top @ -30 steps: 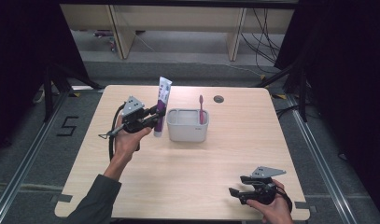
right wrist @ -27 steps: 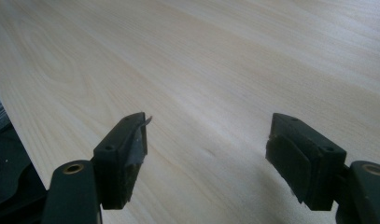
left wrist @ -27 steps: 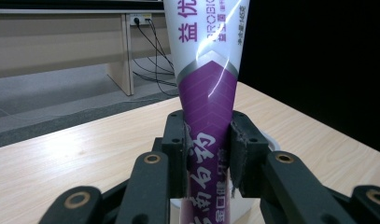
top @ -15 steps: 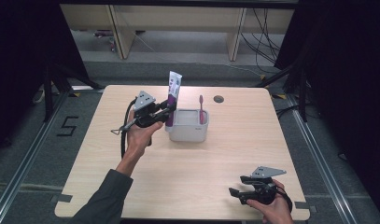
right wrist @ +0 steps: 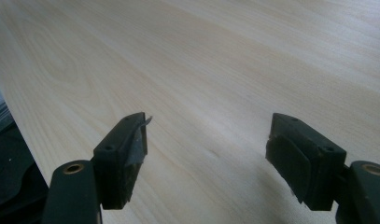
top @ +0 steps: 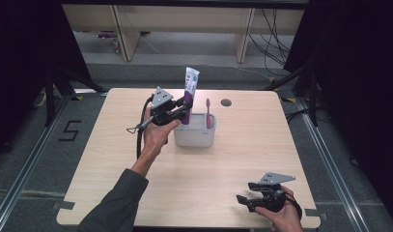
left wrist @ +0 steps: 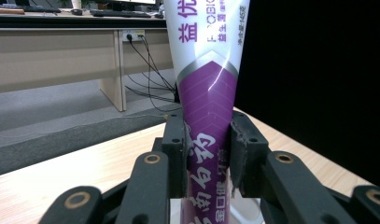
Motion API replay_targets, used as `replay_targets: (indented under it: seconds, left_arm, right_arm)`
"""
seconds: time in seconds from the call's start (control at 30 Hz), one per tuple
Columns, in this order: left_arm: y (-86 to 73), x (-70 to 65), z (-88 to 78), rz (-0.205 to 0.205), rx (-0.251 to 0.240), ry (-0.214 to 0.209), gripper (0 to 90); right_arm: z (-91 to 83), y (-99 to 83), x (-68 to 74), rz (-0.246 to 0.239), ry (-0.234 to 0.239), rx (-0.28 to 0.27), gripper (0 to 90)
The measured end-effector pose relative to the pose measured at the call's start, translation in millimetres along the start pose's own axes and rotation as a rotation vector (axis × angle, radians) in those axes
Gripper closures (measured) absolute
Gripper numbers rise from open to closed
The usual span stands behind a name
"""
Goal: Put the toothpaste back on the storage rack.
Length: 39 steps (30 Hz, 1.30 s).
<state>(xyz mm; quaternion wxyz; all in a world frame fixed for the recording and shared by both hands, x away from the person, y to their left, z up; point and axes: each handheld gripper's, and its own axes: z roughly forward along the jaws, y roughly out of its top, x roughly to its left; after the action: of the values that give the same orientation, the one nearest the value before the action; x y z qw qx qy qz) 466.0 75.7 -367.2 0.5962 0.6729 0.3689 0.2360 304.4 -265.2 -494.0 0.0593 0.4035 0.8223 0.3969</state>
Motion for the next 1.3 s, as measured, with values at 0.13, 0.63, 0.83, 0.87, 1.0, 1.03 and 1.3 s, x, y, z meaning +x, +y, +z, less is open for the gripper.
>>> replay_targets:
  seconds: [0.13, 0.63, 0.83, 0.87, 1.0, 1.03, 1.3]
  left_arm:
    - [-0.5, 1.2, 9.1, -0.013, -0.012, 0.001, 70.4]
    - [-7.4, 4.3, 30.5, -0.026, -0.008, 0.025, 70.2]
    - [-12.5, 4.7, 36.4, -0.021, -0.006, 0.028, 70.2]
    - [-13.1, 4.8, 37.2, -0.014, -0.003, 0.031, 70.2]
    - [-17.6, 5.2, 39.3, -0.021, 0.003, 0.032, 70.2]
    - [-18.9, 5.6, 39.9, -0.014, 0.009, 0.033, 70.2]
    - [-28.8, 5.7, 42.7, -0.014, 0.028, 0.042, 70.1]
  right_arm:
    - [0.1, -0.1, 0.1, -0.003, 0.004, -0.001, 29.4]
    - [0.3, 0.6, 0.3, -0.017, -0.006, -0.003, 29.5]
    - [0.7, 0.3, -0.1, -0.011, 0.01, -0.006, 29.5]
    - [0.6, 0.5, 0.0, -0.014, 0.005, -0.004, 29.5]
    - [0.5, 0.5, 0.3, -0.014, 0.003, 0.002, 29.5]
    - [0.5, 0.6, 0.2, -0.016, 0.001, 0.0, 29.5]
    - [0.9, 0.1, -0.4, -0.013, 0.009, -0.002, 29.5]
